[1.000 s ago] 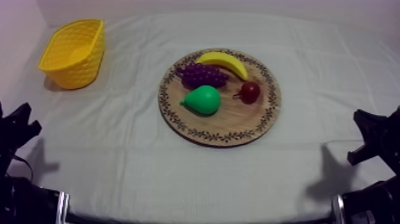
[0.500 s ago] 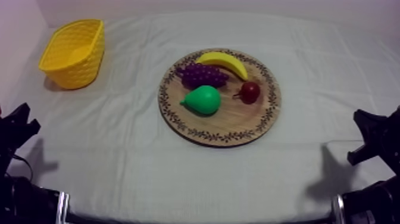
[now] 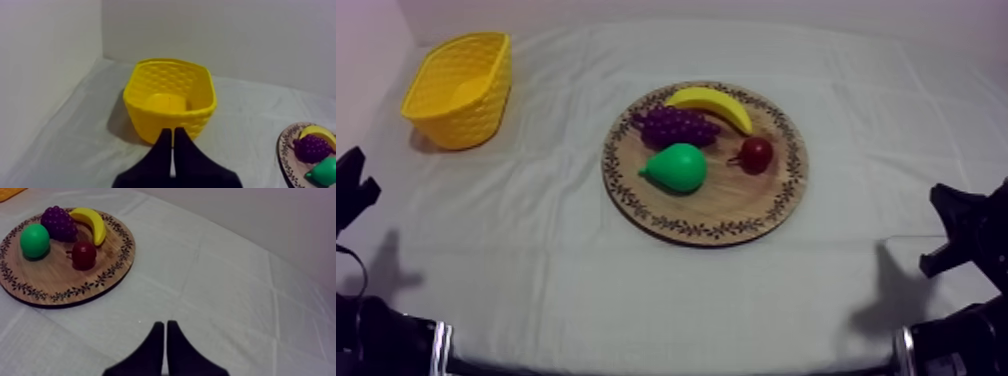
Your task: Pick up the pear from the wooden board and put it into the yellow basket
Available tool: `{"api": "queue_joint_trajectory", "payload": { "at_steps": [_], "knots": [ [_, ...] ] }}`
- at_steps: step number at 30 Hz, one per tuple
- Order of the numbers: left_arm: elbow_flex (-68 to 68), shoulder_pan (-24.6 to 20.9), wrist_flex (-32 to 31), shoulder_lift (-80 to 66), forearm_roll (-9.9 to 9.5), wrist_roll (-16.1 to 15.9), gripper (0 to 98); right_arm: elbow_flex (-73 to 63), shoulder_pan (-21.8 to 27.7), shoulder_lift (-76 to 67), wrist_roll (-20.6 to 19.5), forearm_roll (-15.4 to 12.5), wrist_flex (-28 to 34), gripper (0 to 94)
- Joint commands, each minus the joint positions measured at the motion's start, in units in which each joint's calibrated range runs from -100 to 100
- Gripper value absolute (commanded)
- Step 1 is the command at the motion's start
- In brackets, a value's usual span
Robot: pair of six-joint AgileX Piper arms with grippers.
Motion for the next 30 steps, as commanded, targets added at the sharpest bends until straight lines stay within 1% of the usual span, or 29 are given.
{"api": "queue_joint_trajectory", "payload": {
  "at_steps": [1,6,12,23,30],
  "knots": [
    [-2.3,0.2,0.0,1.3,0.04,-0.1,0.0,0.0,0.0,0.0,0.0,0.0,0.0,0.3],
    [-10.0,0.7,0.6,7.5,0.06,-1.8,0.0,0.0,0.0,0.0,0.0,0.0,0.0,0.3],
    [-21.4,0.9,3.1,16.0,0.12,-4.3,0.0,0.0,0.0,0.0,0.0,0.0,0.0,0.3],
    [-40.4,1.4,10.8,30.3,3.12,-10.3,0.0,0.0,0.0,0.0,0.0,0.0,0.0,0.3],
    [-47.7,2.8,14.3,36.9,3.72,-12.1,0.0,0.0,0.0,0.0,0.0,0.0,0.0,0.3]
  ]
}}
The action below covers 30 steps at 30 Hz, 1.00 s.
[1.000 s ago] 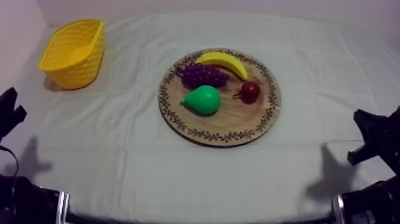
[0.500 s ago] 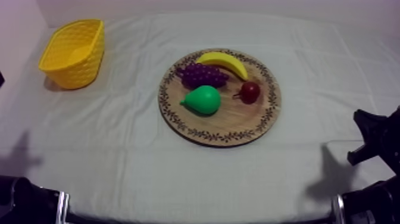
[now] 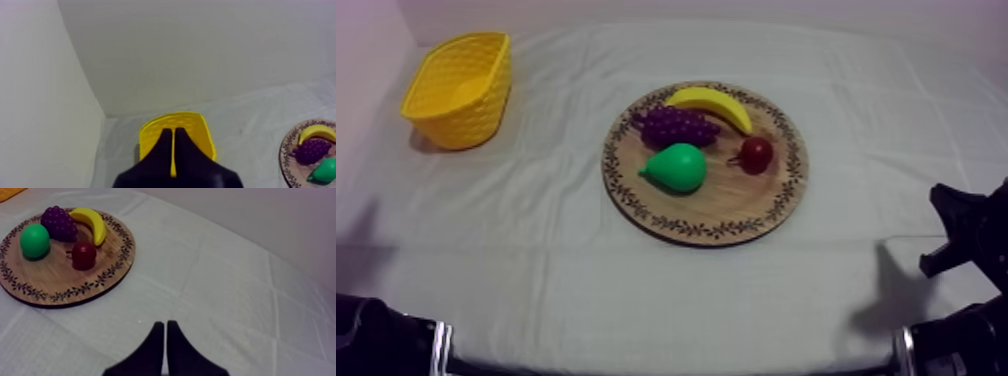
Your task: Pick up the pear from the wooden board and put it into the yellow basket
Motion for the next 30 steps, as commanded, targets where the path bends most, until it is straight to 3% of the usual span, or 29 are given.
{"api": "queue_joint_trajectory", "payload": {
  "at_steps": [1,10,21,30],
  "knots": [
    [-2.7,0.5,0.9,2.3,0.02,-0.6,0.0,0.0,0.0,0.0,0.0,0.0,0.0,0.3],
    [-10.6,5.1,6.6,11.4,-0.15,-2.6,0.0,0.0,0.0,0.0,0.0,0.0,0.0,0.3],
    [-11.4,10.6,9.6,17.5,-0.28,-3.6,0.0,0.0,0.0,0.0,0.0,0.0,0.0,0.3],
    [-9.6,12.3,10.5,19.0,-0.16,-4.0,0.0,0.0,0.0,0.0,0.0,0.0,0.0,0.3]
  ]
}}
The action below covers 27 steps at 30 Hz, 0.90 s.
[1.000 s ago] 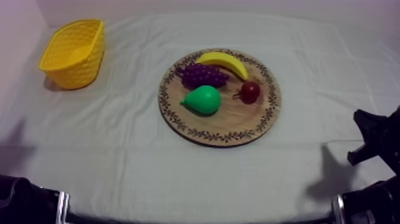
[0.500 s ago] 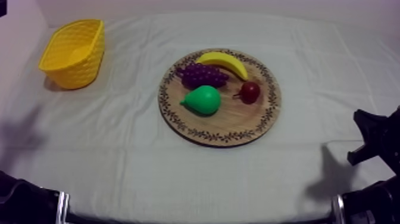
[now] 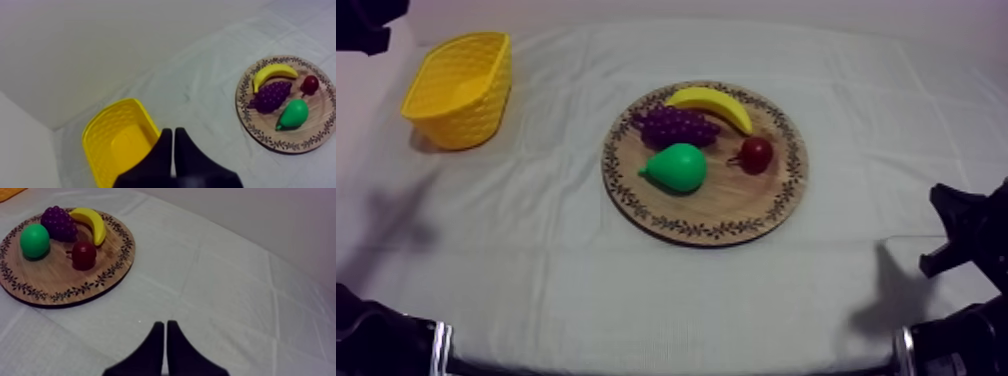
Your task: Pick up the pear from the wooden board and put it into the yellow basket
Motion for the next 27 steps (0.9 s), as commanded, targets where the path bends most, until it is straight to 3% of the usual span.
{"api": "queue_joint_trajectory", "payload": {
  "at_steps": [1,27],
  "knots": [
    [0.1,0.7,0.1,0.4,0.02,-0.1,0.0,0.0,0.0,0.0,0.0,0.0,0.0,0.3],
    [-5.0,15.5,3.9,15.8,-2.27,0.3,1.5,0.0,0.0,0.0,0.0,0.0,0.0,0.3]
  ]
}}
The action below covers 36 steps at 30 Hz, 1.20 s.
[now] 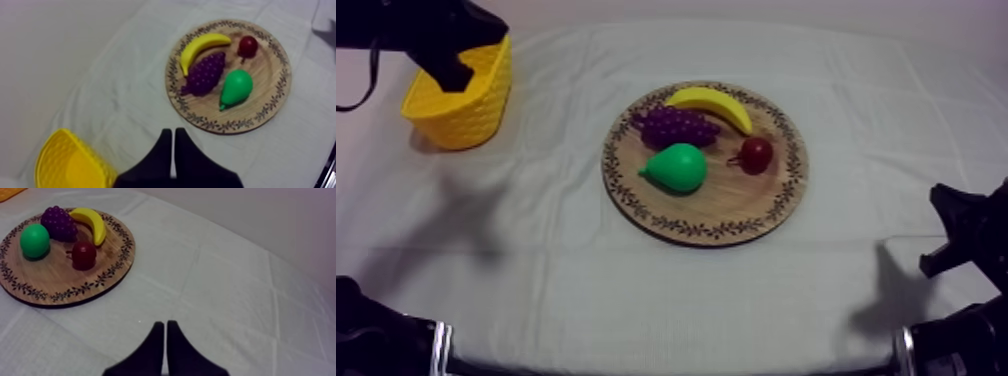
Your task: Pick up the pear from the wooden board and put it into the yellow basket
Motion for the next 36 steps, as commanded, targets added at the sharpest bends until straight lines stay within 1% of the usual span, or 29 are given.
{"api": "queue_joint_trajectory", "payload": {
  "at_steps": [1,7,13,17,22,27,32,36],
  "knots": [
    [-0.5,1.9,0.0,1.9,-0.25,0.1,1.6,0.0,0.0,0.0,0.0,0.0,0.0,0.3],
    [-3.0,6.2,0.3,8.0,-1.34,0.7,2.0,0.0,0.0,0.0,0.0,0.0,0.0,0.3],
    [-7.6,10.0,3.1,14.8,-3.13,0.9,3.6,0.0,0.0,0.0,0.0,0.0,0.0,0.3],
    [-10.4,12.0,5.2,19.2,-4.57,1.0,9.4,0.0,0.0,0.0,0.0,0.0,0.0,0.3],
    [-13.2,13.8,6.8,24.2,-5.85,0.7,33.8,0.0,0.0,0.0,0.0,0.0,0.0,0.3],
    [-15.0,14.5,7.5,28.2,-6.29,0.1,56.6,0.0,0.0,0.0,0.0,0.0,0.0,0.3],
    [-17.0,14.6,8.9,32.2,-6.85,0.0,75.4,0.0,0.0,0.0,0.0,0.0,0.0,0.3],
    [-19.5,14.6,10.2,36.2,-7.18,0.1,87.2,0.0,0.0,0.0,0.0,0.0,0.0,0.3]
  ]
}}
